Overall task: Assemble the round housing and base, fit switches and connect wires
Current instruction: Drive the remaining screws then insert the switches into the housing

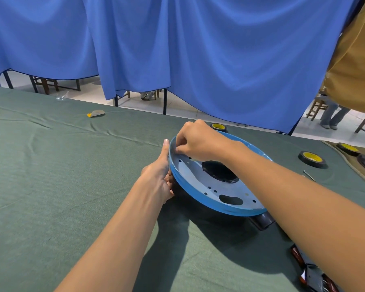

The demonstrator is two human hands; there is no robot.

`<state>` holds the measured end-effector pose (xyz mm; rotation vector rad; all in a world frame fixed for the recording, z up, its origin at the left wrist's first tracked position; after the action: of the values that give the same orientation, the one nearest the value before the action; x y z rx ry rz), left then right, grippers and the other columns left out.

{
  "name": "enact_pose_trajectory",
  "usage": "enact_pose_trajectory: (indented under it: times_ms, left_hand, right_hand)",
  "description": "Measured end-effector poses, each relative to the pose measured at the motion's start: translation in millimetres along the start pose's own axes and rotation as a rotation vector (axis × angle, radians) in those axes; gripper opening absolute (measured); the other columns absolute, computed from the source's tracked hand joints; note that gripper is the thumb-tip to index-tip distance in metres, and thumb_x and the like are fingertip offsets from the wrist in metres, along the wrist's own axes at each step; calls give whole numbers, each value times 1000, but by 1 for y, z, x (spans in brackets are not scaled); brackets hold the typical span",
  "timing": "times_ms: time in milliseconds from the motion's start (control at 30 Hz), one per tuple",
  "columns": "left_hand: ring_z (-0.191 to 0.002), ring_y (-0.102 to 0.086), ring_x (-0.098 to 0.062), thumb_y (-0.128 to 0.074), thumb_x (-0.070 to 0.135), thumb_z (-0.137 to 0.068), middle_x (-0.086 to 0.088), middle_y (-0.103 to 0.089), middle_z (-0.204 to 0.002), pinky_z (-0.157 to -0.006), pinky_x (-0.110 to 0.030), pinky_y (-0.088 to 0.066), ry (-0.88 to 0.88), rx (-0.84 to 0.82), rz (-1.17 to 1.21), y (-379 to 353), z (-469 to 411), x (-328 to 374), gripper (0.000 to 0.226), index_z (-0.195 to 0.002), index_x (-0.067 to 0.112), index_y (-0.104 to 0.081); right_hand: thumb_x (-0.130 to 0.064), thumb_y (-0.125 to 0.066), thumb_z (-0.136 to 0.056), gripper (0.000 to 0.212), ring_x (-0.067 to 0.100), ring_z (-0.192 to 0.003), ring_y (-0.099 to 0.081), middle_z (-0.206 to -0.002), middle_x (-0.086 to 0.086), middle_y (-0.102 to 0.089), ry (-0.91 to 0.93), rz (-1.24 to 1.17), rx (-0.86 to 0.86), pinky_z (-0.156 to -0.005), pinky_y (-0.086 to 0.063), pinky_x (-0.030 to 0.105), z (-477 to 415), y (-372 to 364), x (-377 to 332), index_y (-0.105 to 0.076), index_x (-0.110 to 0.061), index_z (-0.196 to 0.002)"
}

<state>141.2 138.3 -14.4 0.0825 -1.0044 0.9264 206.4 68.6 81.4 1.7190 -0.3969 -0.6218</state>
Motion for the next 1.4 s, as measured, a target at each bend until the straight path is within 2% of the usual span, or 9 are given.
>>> enact_pose_trajectory:
  times_ms: [100,200,367,467,600,700,967,1133,1400]
  left_hand:
    - [-82,-75,-27,-75,70,-66,-13,-77,-87,-63,-36,-61,4,9,13,0,0,-1,71,-93,4,-70]
    - [-87,-75,-29,-76,67,-68,-16,-76,-92,-74,-41,-62,1,10,33,0,0,-1,69,-92,3,-69]
    - [-70,-73,-28,-78,60,-71,-16,-75,-84,-58,-36,-62,3,7,74,0,4,-2,66,-97,0,-68]
    - [-63,-69,-26,-75,56,-77,-16,-75,-90,-49,-34,-58,0,-11,74,0,3,-3,64,-108,0,-67]
    - [-79,-64,-26,-68,50,-89,-14,-73,-102,-69,-36,-59,13,5,73,2,-3,-3,56,-119,2,-65]
    - [-77,-62,-27,-65,38,-92,-11,-68,-89,-56,-30,-55,37,7,40,2,-5,-3,44,-120,4,-65]
    - [-76,-65,-28,-56,37,-93,-11,-68,-90,-49,-34,-57,59,24,-7,4,-5,-4,43,-120,5,-64]
    - [-71,-66,-28,-56,36,-93,-12,-69,-89,-39,-32,-53,59,25,-3,4,-6,-4,42,-120,4,-64]
    - [-77,-55,-23,-57,39,-90,-9,-60,-87,-59,-31,-51,25,-1,-3,2,-11,-5,37,-102,5,-65]
  right_hand:
    - [-30,-60,-93,21,16,-65,-52,-71,-2,-53,-22,59,-14,-53,-37,25,0,-3,2,-61,-19,-75]
    - [-30,-62,-91,17,19,-74,-59,-82,2,-64,-10,40,-15,-63,-49,32,-1,-1,3,-71,-17,-85]
    - [-9,-62,-88,23,21,-88,-63,-98,2,-67,16,26,-62,-78,-56,39,0,-5,4,-75,-24,-99]
    - [-21,-65,-89,11,23,-84,-62,-94,4,-67,9,50,-56,-77,-56,41,-1,-10,5,-75,-23,-94]
    - [-33,-63,-90,15,22,-80,-60,-84,1,-64,11,59,-32,-70,-54,39,-2,-11,6,-69,-23,-80]
    - [-24,-67,-89,16,16,-90,-59,-96,-3,-65,35,15,-46,-77,-54,34,-1,-9,6,-72,-22,-104]
    - [-32,-62,-90,18,24,-81,-61,-87,4,-66,-11,74,-21,-73,-56,42,-1,-16,4,-72,-17,-88]
    - [-20,-64,-88,14,22,-89,-61,-97,1,-67,8,39,-46,-78,-56,42,1,-14,2,-72,-23,-100]
    - [-39,-53,-96,25,23,-80,-58,-84,3,-62,11,160,32,-67,-49,37,4,-14,1,-64,-22,-81]
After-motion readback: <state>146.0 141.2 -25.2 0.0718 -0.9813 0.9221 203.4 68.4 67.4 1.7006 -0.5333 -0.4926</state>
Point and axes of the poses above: each hand's wrist, its own z-axis away from the middle knuckle, its own y-axis out of the back of the hand, x = y × z, the point moved 4 cm from there along -z, towards the middle knuckle
